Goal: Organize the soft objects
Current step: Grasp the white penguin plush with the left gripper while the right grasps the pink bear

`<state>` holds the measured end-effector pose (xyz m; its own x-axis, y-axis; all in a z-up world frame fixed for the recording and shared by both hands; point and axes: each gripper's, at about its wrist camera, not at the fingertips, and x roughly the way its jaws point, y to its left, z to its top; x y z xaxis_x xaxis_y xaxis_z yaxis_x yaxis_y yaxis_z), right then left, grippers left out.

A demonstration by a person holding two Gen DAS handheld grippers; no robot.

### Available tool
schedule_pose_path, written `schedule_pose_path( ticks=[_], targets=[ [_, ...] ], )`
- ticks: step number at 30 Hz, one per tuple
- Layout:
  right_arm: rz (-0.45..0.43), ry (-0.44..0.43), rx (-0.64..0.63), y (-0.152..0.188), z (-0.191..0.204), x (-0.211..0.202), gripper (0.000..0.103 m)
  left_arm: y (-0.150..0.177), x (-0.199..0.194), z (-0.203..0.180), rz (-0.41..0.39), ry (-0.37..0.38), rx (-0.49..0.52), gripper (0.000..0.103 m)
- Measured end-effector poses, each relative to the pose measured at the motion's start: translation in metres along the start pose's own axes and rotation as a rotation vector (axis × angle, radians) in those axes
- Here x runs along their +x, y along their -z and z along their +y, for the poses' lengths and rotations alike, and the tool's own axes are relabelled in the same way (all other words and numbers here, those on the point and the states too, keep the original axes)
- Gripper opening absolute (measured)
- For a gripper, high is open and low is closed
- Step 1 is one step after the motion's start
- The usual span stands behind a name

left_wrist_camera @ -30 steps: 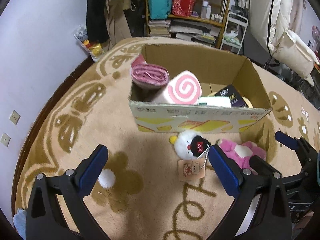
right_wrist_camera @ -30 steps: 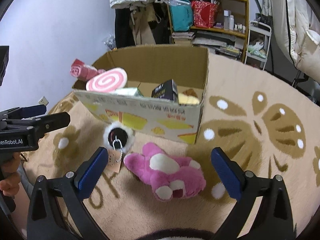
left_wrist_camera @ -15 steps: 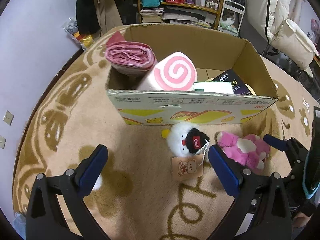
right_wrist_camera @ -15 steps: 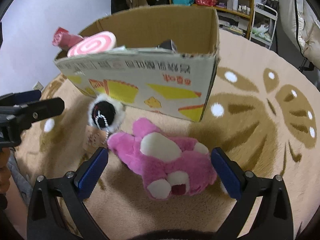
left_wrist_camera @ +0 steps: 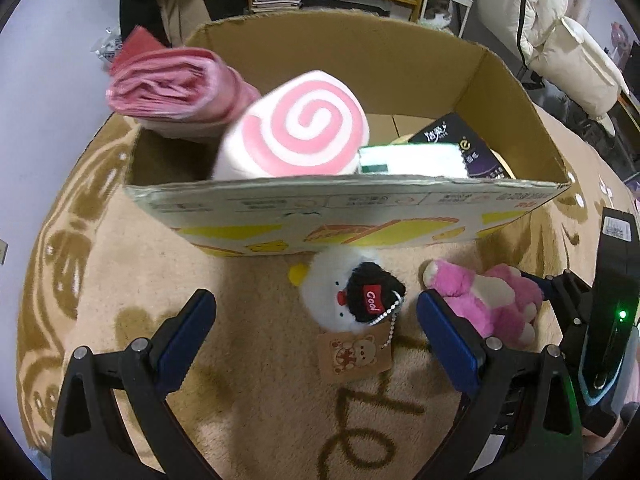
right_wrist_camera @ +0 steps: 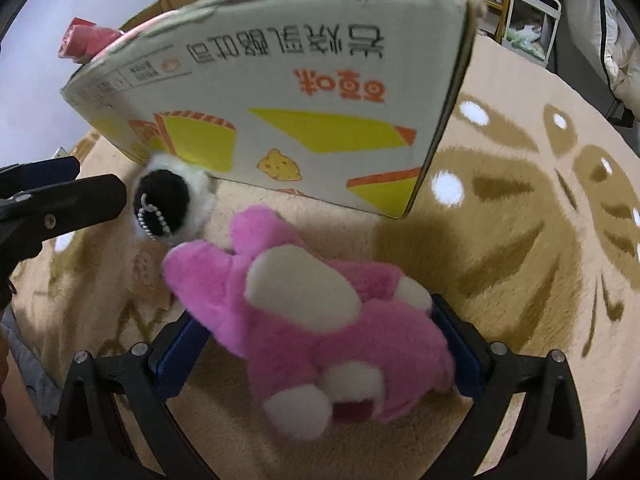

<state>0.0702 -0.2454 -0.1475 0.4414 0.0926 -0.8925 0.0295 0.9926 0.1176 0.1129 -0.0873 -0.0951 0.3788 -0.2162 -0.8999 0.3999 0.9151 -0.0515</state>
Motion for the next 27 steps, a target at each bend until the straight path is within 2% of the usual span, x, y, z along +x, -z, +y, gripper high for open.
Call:
schedule_pose_path(
  ticks=[7, 11, 17, 20, 24, 27],
  targets=[
    [-0.032, -0.014, 0.033, -0.008, -0.006, -0.003, 0.103, -0.007, 0.017, -0.005, 0.03, 0.009, 0.006, 0.1],
    [-0.039, -0.014, 0.055, -0.01, -0.012, -0.004, 0.096, -0.008, 0.031, -0.006, 0.061, 0.002, 0.005, 0.1],
    [-0.041, -0.005, 0.043, -0.008, -0.012, -0.004, 0.094, -0.009, 0.046, -0.009, 0.085, -0.015, -0.001, 0.099],
    [-0.043, -0.01, 0.049, -0.006, -0.01, -0.002, 0.094, -0.013, 0.052, -0.007, 0.098, -0.017, 0.007, 0.094],
    [-0.044, -0.012, 0.048, -0.002, -0.013, -0.002, 0.094, -0.012, 0.06, -0.006, 0.116, 0.0, -0.004, 0.08],
    [-0.045, -0.012, 0.043, -0.002, -0.014, -0.002, 0.093, -0.012, 0.061, -0.007, 0.109, -0.011, 0.019, 0.078]
  ],
)
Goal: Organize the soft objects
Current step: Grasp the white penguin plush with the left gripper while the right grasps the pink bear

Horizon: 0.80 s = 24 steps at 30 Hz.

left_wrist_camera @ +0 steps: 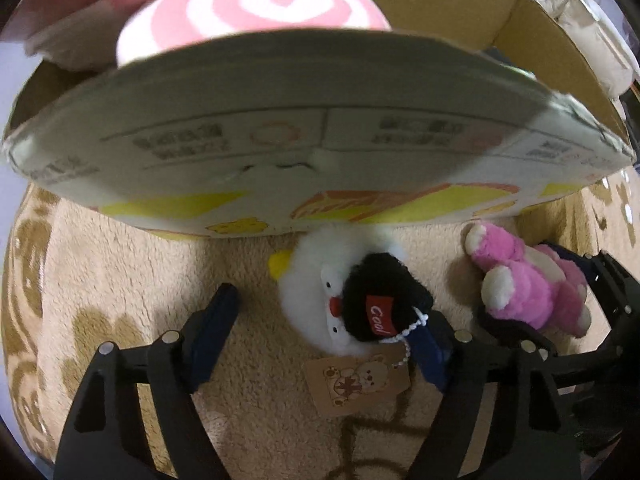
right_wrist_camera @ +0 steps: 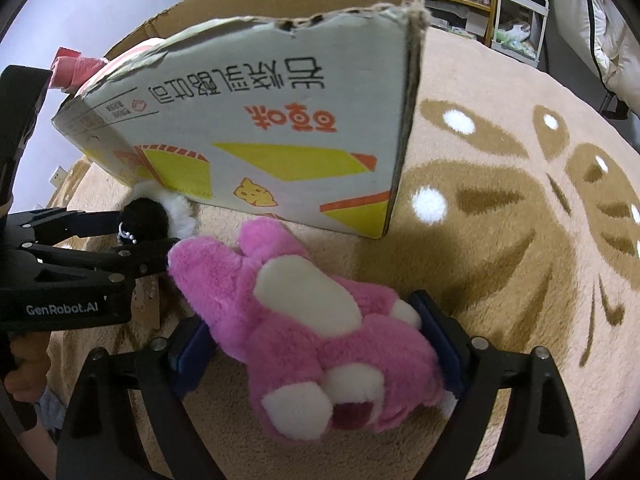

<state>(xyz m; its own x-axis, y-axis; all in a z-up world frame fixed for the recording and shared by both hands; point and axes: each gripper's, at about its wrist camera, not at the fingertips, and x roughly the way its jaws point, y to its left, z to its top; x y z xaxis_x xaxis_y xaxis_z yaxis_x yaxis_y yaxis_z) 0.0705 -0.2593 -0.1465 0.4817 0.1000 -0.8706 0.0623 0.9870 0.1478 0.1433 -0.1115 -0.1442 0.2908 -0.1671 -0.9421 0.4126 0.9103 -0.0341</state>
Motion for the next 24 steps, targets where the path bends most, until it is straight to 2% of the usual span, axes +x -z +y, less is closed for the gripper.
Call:
schedule_pose_path(
  ticks=[4, 7, 9, 16, 24],
  targets=[
    [-0.007, -0.013, 0.02, 0.0, -0.004, -0.004, 0.091, -0.003, 0.0, -0.003, -0.003, 0.019, 0.005, 0.064],
    [-0.01, -0.025, 0.036, 0.0, -0.007, -0.005, 0.091, -0.001, -0.003, -0.006, -0.016, 0.03, 0.028, 0.044],
    [-0.013, -0.026, 0.038, 0.001, -0.007, -0.007, 0.091, -0.003, -0.004, -0.01, -0.026, 0.039, 0.039, 0.035],
    [-0.032, -0.034, 0.055, 0.0, -0.012, -0.015, 0.091, 0.01, -0.012, -0.01, -0.049, 0.021, 0.049, 0.031],
    [-0.083, -0.049, 0.08, -0.003, -0.025, -0.035, 0.091, 0.033, -0.037, -0.006, -0.112, 0.005, 0.004, 0.031]
  ],
)
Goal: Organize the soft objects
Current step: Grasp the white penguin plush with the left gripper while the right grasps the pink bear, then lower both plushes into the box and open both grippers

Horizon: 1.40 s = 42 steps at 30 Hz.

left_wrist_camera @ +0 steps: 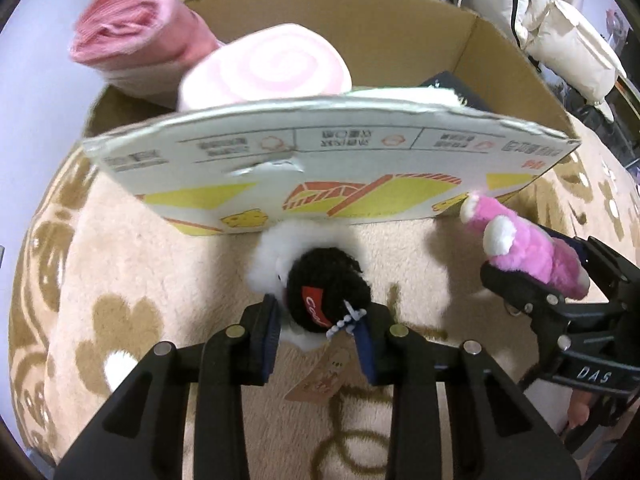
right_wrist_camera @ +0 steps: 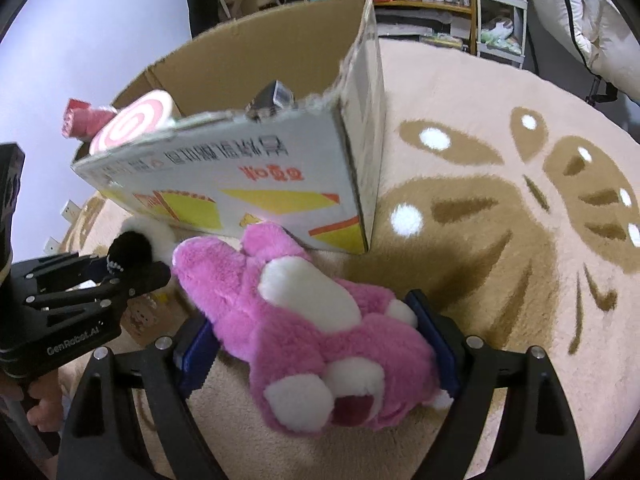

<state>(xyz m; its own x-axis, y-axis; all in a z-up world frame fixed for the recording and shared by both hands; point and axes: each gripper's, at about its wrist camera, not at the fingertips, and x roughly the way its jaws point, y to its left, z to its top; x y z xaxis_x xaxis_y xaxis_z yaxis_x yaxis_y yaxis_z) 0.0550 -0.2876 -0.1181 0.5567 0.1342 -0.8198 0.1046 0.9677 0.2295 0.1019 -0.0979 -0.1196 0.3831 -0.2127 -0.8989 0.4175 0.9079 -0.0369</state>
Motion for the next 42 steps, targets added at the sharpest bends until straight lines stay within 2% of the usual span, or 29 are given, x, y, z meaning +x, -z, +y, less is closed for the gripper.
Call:
schedule_pose_path(
  ticks=[4, 10, 12, 16, 23, 27, 34, 42],
  targets=[
    [-0.04, 0.004, -0.001, -0.001, 0.0, -0.015, 0.091, 0.005, -0.018, -0.003, -0.037, -0.013, -0.008, 0.031],
    [-0.106, 0.012, 0.011, 0.002, 0.002, -0.043, 0.091, 0.035, -0.054, -0.005, -0.103, -0.055, -0.015, 0.03],
    [-0.131, 0.011, 0.011, 0.002, 0.003, -0.053, 0.091, 0.02, -0.059, -0.001, -0.109, -0.073, -0.013, 0.03],
    [-0.193, 0.004, 0.022, -0.001, 0.0, -0.074, 0.091, 0.014, -0.074, 0.002, -0.146, -0.1, 0.012, 0.03],
    [-0.294, -0.001, 0.045, -0.006, 0.0, -0.112, 0.091, 0.008, -0.113, -0.005, -0.258, -0.124, 0.037, 0.03],
    [-0.337, 0.018, 0.018, -0.013, 0.0, -0.129, 0.091, 0.0, -0.137, -0.008, -0.33, -0.155, 0.039, 0.03],
    [-0.378, 0.027, -0.012, -0.032, 0.007, -0.136, 0.091, -0.019, -0.156, -0.008, -0.405, -0.162, 0.051, 0.03],
    [-0.394, 0.005, -0.032, -0.06, 0.021, -0.124, 0.091, -0.049, -0.147, 0.006, -0.423, -0.168, 0.046, 0.03]
  ],
)
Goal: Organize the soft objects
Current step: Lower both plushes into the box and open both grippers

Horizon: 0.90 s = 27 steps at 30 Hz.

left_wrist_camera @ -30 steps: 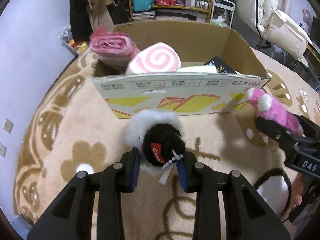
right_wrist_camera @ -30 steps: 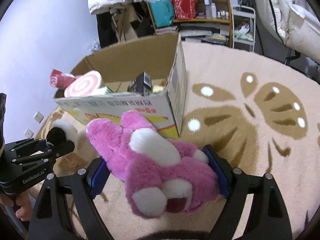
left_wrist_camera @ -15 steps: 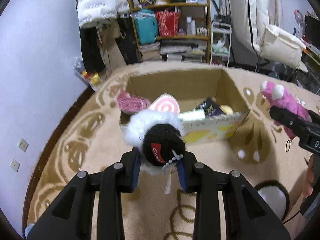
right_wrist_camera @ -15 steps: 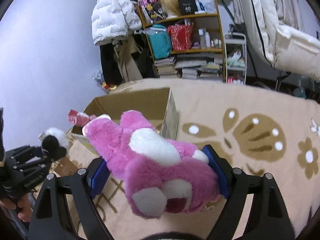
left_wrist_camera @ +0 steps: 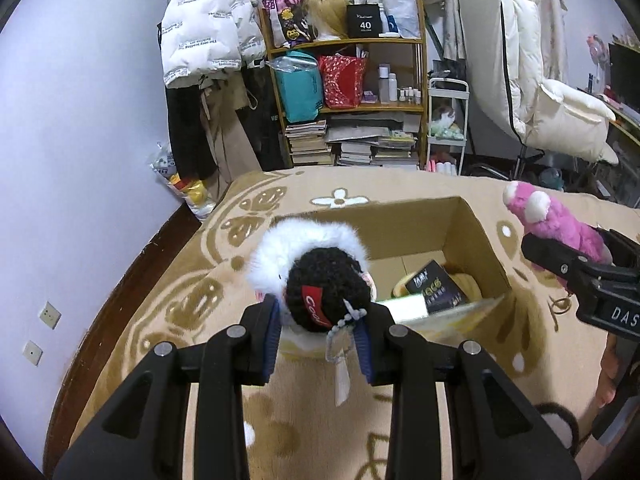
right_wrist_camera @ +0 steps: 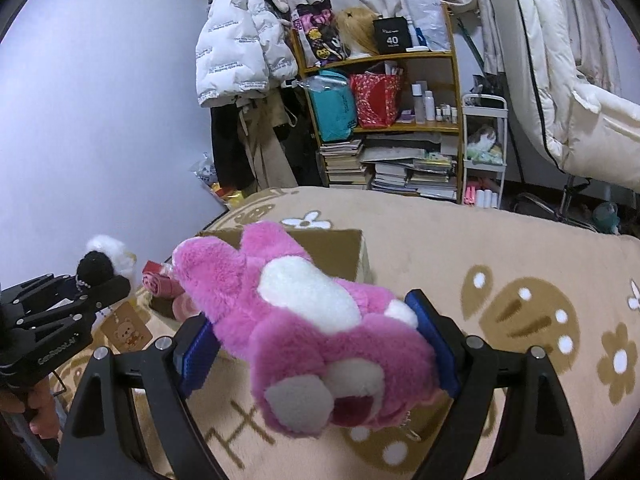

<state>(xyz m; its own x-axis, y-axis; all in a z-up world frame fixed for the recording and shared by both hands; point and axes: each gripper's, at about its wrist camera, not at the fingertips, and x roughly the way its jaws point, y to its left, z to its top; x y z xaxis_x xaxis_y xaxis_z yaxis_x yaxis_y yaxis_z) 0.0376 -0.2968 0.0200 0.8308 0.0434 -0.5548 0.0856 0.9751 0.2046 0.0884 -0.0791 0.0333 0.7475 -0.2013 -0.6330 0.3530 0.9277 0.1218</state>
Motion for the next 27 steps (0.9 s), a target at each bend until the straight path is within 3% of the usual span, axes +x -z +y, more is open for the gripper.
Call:
schedule_pose_path(
  ticks=[7, 27],
  targets=[
    [0.006, -0.014, -0.002, -0.015, 0.005, 0.026, 0.091, -0.018, 0.021, -0.001, -0.06, -0.031, 0.01, 0.031],
    [0.094, 0.013, -0.037, -0.02, -0.001, 0.092, 0.091, -0.031, 0.086, -0.022, -0.003, 0.074, 0.045, 0.033]
  ],
)
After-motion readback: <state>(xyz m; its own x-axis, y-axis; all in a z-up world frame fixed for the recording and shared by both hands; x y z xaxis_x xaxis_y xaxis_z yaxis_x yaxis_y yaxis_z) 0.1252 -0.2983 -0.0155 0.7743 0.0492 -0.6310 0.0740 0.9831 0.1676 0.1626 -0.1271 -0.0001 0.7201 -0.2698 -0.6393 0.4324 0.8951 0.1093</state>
